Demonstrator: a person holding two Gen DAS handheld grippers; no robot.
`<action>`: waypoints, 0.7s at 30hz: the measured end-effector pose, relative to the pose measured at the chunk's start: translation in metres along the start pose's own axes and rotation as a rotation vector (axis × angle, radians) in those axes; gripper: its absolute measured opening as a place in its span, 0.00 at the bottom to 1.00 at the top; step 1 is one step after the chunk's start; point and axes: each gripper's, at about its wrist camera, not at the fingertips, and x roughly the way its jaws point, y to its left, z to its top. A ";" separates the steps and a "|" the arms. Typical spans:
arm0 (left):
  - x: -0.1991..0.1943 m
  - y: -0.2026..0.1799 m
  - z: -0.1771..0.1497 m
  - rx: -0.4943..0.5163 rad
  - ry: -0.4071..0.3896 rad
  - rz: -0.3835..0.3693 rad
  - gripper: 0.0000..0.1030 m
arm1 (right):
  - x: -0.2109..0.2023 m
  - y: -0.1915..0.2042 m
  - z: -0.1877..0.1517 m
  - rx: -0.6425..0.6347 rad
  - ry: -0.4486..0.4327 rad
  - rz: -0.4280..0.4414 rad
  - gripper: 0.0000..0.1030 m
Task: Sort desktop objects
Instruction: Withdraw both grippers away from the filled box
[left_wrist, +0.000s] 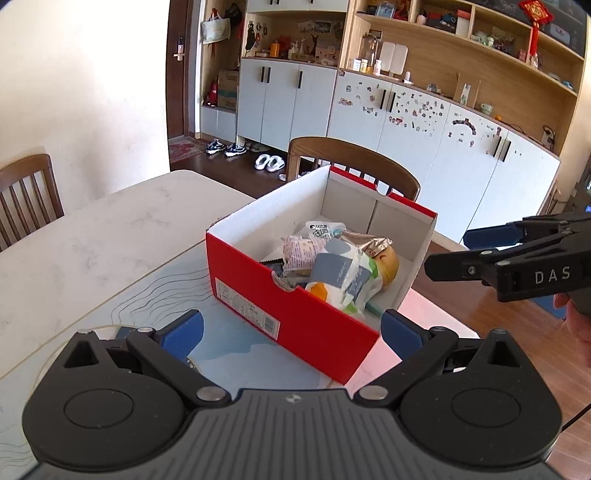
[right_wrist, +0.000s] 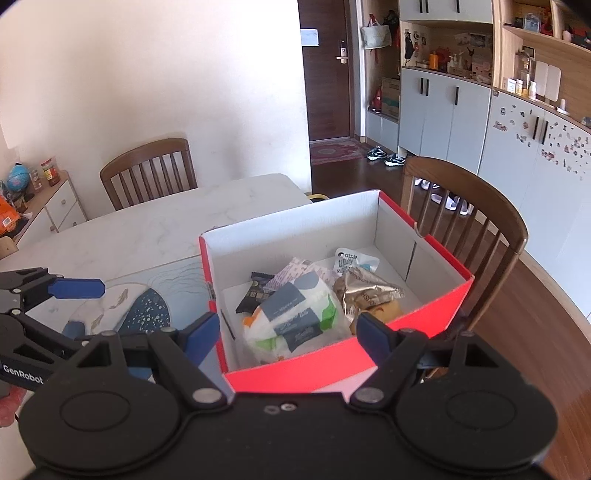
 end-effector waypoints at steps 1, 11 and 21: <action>-0.001 0.001 -0.002 -0.009 0.001 -0.004 1.00 | -0.001 0.002 -0.002 0.003 0.000 -0.006 0.79; -0.013 0.007 -0.010 -0.029 0.009 -0.002 1.00 | -0.015 0.015 -0.019 0.027 0.002 -0.043 0.79; -0.018 0.005 -0.023 -0.027 0.037 -0.026 1.00 | -0.017 0.028 -0.037 0.039 0.025 -0.058 0.79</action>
